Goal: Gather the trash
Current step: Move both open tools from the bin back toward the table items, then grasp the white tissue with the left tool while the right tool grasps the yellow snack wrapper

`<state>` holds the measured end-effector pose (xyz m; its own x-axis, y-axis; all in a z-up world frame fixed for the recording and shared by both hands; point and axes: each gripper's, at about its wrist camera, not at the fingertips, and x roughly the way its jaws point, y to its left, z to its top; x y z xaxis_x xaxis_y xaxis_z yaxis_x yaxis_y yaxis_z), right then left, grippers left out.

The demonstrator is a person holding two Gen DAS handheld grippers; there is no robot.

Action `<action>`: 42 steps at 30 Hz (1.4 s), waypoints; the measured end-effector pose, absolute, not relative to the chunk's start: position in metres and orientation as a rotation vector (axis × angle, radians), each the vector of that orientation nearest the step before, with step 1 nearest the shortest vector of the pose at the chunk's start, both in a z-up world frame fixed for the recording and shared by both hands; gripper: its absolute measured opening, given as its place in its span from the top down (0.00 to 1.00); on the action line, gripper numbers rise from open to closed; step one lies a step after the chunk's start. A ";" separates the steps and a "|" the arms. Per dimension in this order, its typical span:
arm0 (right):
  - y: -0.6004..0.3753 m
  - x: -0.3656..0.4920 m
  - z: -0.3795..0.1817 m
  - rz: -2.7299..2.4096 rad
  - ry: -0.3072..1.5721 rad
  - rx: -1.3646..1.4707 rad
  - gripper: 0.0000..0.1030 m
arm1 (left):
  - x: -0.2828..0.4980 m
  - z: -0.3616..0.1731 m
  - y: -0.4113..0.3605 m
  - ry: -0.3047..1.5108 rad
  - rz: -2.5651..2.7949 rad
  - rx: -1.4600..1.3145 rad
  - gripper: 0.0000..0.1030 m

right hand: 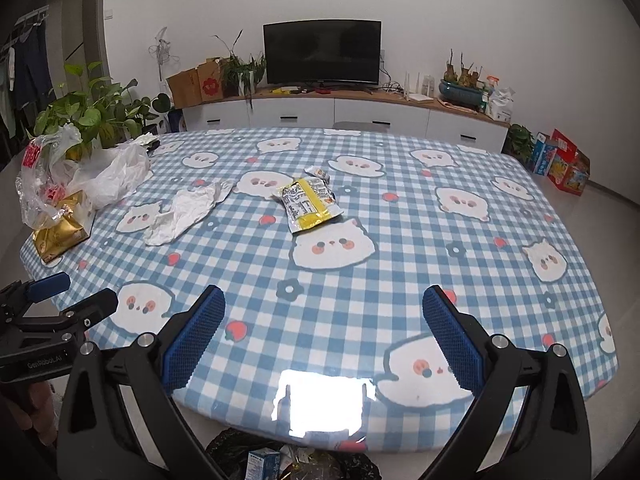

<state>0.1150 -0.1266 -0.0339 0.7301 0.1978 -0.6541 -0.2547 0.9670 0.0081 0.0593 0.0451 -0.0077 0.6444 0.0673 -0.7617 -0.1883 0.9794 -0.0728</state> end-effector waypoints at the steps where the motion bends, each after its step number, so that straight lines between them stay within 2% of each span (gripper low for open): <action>1: -0.124 0.121 -0.033 0.253 0.709 -0.086 0.08 | 0.066 -0.006 0.049 0.858 0.151 -0.153 0.06; 9: -0.099 0.179 -0.033 0.276 0.721 -0.121 0.08 | 0.127 -0.007 0.070 0.880 0.179 -0.155 0.06; 17: -0.087 0.246 -0.055 0.281 0.794 -0.099 0.08 | 0.185 -0.017 0.081 0.908 0.199 -0.149 0.06; 34: -0.050 0.335 -0.112 0.316 0.901 -0.154 0.08 | 0.264 -0.071 0.110 1.005 0.240 -0.157 0.07; 42: -0.046 0.348 -0.129 0.330 0.964 -0.109 0.27 | 0.274 -0.088 0.106 1.043 0.211 -0.145 0.26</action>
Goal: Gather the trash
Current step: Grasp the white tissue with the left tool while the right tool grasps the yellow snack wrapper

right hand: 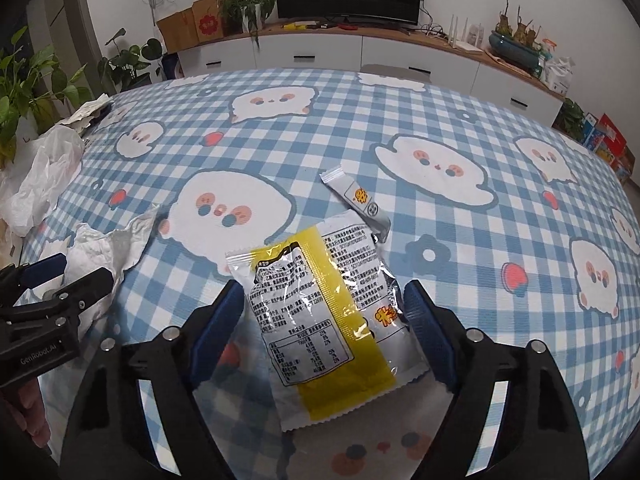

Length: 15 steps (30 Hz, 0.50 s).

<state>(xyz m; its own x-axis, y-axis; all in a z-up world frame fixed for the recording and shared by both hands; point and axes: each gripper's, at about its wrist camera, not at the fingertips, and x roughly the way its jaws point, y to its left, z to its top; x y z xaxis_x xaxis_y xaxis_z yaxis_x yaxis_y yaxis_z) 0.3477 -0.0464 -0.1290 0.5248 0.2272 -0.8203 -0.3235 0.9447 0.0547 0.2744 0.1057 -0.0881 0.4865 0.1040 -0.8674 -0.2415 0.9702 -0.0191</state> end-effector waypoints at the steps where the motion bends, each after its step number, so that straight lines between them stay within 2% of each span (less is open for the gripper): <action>1: -0.047 0.347 -0.129 0.329 0.964 -0.102 0.28 | 0.274 -0.089 0.107 1.045 0.206 -0.159 0.28; 6: -0.048 0.345 -0.129 0.329 0.970 -0.107 0.35 | 0.272 -0.087 0.107 1.038 0.230 -0.140 0.47; 11: -0.052 0.345 -0.128 0.303 0.970 -0.107 0.50 | 0.269 -0.085 0.112 1.037 0.255 -0.142 0.77; 13: -0.053 0.344 -0.127 0.300 0.967 -0.109 0.63 | 0.268 -0.085 0.115 1.036 0.261 -0.147 0.88; 14: -0.054 0.345 -0.126 0.294 0.968 -0.109 0.66 | 0.268 -0.084 0.116 1.036 0.262 -0.153 0.92; 15: -0.055 0.345 -0.126 0.290 0.969 -0.108 0.73 | 0.267 -0.084 0.116 1.037 0.260 -0.157 0.93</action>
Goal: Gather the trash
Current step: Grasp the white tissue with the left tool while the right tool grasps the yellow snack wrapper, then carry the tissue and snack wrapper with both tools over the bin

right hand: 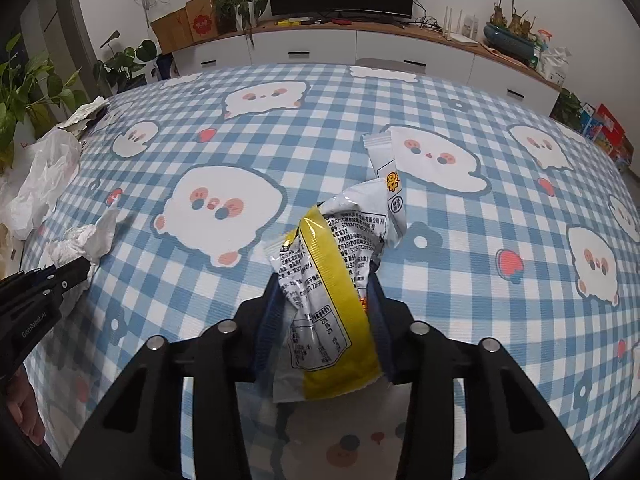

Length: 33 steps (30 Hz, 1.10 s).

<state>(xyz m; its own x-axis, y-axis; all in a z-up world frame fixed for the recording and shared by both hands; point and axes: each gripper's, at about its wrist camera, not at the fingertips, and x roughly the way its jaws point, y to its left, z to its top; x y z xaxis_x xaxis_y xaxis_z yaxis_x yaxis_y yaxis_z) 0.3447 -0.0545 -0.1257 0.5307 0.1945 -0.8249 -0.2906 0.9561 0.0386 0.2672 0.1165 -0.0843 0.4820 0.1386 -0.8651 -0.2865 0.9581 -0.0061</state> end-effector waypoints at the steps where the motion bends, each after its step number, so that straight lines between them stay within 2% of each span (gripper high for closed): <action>1: -0.055 0.345 -0.125 0.291 0.971 -0.104 0.75 | 0.267 -0.084 0.116 1.038 0.260 -0.159 0.93; 10: -0.059 0.337 -0.121 0.283 0.960 -0.096 0.79 | 0.261 -0.080 0.107 1.036 0.235 -0.155 0.94; 33: -0.080 0.282 -0.095 0.262 0.911 -0.089 0.81 | 0.221 -0.057 0.072 0.980 0.164 -0.119 0.94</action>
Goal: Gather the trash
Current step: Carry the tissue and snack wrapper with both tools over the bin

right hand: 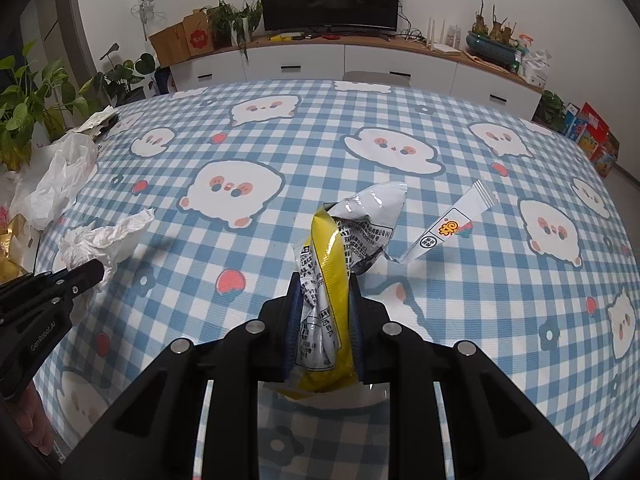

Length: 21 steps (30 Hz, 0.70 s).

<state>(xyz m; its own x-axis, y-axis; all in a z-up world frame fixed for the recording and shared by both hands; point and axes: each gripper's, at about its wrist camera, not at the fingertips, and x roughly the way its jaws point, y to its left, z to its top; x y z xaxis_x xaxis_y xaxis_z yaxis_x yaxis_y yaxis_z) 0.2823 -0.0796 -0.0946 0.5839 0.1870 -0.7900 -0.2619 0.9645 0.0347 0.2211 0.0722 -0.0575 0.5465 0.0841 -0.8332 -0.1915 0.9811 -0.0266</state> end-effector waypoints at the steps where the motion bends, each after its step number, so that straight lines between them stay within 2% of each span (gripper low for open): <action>1: -0.081 0.279 -0.093 0.260 0.907 -0.086 0.81 | 0.218 -0.057 0.072 0.978 0.159 -0.126 0.94; 21: -0.092 0.191 -0.059 0.273 0.835 -0.084 0.81 | 0.147 -0.021 0.041 0.898 0.114 -0.130 0.94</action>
<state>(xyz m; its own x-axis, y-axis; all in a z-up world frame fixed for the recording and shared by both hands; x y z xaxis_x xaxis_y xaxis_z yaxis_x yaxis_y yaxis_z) 0.1905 -0.0925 -0.0585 0.6386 0.2062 -0.7414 -0.2721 0.9617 0.0332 0.1473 0.0407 -0.0215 0.6184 0.0443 -0.7846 -0.1528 0.9861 -0.0648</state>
